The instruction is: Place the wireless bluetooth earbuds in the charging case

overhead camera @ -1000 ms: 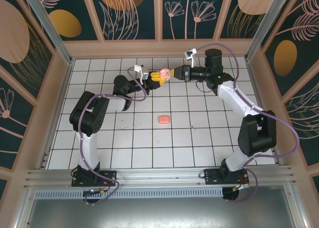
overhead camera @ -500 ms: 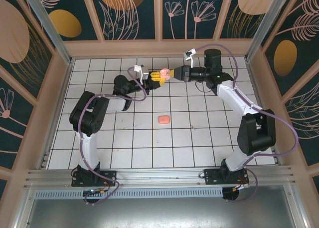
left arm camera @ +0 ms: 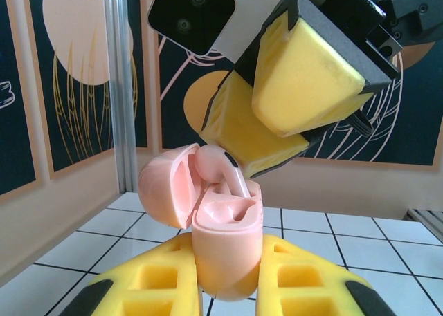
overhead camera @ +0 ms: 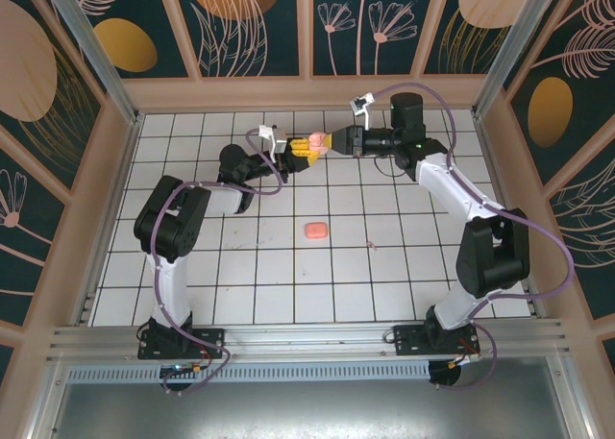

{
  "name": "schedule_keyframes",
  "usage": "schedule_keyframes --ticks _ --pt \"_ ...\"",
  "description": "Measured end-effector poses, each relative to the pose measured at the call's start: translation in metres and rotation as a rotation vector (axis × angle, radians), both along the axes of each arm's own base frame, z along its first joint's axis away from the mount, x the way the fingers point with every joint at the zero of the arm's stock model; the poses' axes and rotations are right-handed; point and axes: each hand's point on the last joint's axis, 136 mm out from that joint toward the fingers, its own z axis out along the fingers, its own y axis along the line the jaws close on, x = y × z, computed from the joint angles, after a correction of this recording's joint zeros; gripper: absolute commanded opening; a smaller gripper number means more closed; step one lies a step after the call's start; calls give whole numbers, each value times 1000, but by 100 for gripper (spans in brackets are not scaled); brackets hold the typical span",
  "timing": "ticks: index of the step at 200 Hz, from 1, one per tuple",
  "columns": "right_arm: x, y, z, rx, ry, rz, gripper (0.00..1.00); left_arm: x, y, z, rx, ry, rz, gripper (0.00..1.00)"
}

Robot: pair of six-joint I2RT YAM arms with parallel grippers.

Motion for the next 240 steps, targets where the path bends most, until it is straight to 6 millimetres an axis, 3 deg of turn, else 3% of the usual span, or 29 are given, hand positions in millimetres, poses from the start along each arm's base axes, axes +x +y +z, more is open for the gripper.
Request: schedule_keyframes --ticks 47,100,174,240 --pt "13 -10 6 -47 45 -121 32 -3 0 4 10 -62 2 13" --pt "10 -22 7 -94 111 -209 34 -6 0 1 31 -110 0 13" --pt "6 -4 18 -108 114 -169 38 -5 0 -1 37 -113 3 13" --pt "8 -3 -2 -182 154 -178 32 -5 -1 -2 42 -102 3 13"
